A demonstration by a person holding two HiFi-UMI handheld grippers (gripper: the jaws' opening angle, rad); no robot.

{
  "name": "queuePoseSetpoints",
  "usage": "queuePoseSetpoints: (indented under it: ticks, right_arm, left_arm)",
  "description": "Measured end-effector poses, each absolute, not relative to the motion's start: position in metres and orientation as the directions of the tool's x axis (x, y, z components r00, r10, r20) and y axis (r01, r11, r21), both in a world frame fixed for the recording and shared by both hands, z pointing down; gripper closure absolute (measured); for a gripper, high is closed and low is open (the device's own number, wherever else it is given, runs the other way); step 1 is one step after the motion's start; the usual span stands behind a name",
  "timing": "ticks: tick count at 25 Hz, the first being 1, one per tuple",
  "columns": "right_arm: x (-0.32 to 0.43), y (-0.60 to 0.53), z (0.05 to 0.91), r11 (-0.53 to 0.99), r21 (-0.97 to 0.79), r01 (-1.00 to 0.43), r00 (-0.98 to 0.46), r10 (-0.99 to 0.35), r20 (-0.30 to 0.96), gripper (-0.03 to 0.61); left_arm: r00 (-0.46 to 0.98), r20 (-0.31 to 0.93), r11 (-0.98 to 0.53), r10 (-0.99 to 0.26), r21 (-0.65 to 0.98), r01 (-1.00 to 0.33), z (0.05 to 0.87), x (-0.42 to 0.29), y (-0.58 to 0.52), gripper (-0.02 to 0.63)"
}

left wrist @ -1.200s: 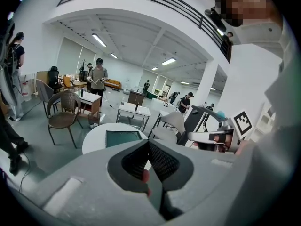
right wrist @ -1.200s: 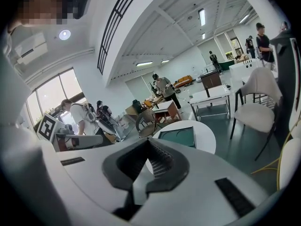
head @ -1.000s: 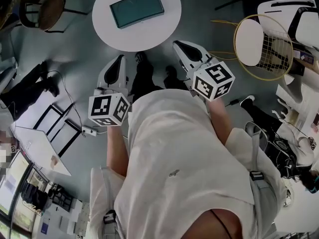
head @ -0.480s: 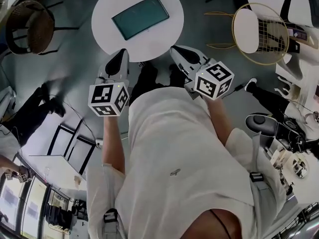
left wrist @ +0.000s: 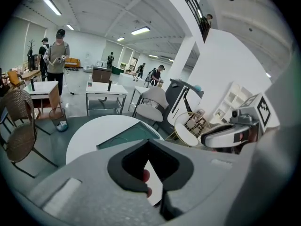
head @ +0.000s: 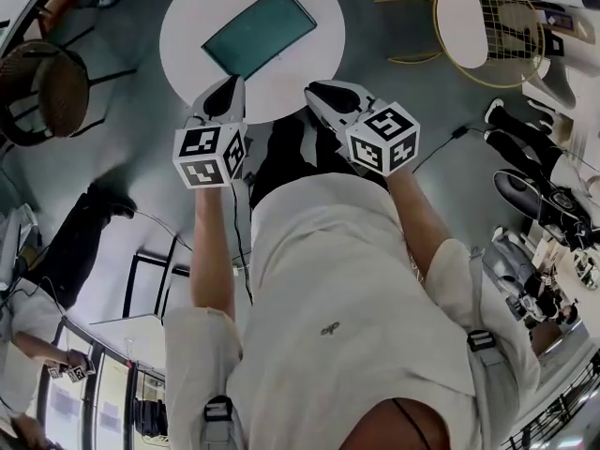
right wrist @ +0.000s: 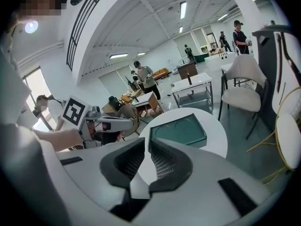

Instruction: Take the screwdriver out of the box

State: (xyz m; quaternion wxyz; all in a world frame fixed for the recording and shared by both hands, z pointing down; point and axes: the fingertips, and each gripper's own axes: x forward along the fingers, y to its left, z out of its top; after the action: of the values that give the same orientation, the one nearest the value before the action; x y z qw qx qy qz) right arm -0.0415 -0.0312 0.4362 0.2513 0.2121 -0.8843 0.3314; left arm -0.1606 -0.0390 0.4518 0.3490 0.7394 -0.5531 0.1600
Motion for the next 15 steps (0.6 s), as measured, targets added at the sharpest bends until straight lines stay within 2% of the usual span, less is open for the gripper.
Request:
queuePoseSetpoints:
  ticks: [15]
  right_arm:
    - [-0.042,-0.058,0.549,0.676,-0.383,-0.63,-0.669,-0.221,0.71,0.499]
  left_arm:
    - [0.407,0.765,-0.188,-0.498,0.363,-0.912,0.566,-0.14,-0.091,0.604]
